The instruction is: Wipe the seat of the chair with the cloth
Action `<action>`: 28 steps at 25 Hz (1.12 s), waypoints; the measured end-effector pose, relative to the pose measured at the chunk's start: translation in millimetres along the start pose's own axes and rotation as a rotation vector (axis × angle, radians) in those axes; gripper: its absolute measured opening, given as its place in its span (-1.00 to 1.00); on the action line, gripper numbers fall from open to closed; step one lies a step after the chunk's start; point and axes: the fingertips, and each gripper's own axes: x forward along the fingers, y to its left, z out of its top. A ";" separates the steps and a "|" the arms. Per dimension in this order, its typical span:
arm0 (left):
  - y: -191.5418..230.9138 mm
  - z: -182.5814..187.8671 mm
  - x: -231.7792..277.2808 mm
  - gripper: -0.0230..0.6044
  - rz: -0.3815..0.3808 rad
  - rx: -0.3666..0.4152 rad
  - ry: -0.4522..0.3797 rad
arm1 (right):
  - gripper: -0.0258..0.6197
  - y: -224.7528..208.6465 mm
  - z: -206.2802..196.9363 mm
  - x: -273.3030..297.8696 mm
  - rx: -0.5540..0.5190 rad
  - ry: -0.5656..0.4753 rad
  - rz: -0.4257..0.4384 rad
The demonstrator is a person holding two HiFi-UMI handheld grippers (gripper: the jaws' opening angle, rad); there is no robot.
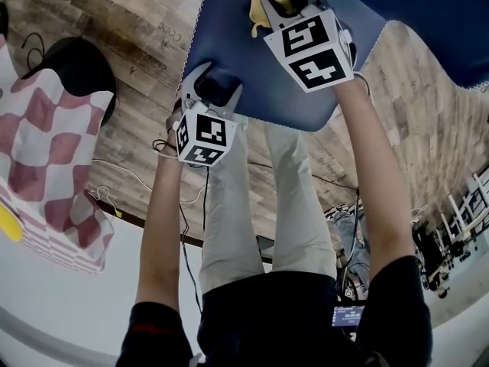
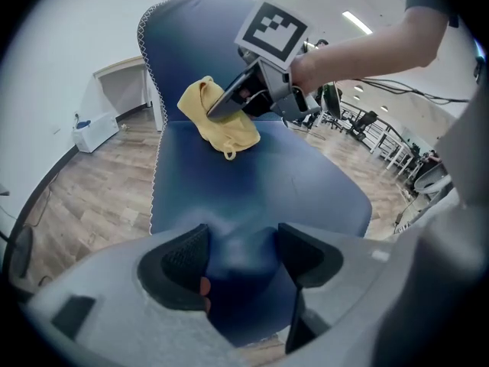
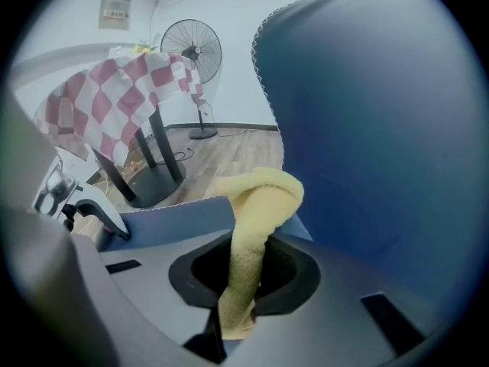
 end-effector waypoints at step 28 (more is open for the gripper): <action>-0.1 -2.0 -0.8 -0.01 -0.010 0.000 -0.005 | -0.77 1.7 -11.4 23.6 -0.446 0.088 -0.074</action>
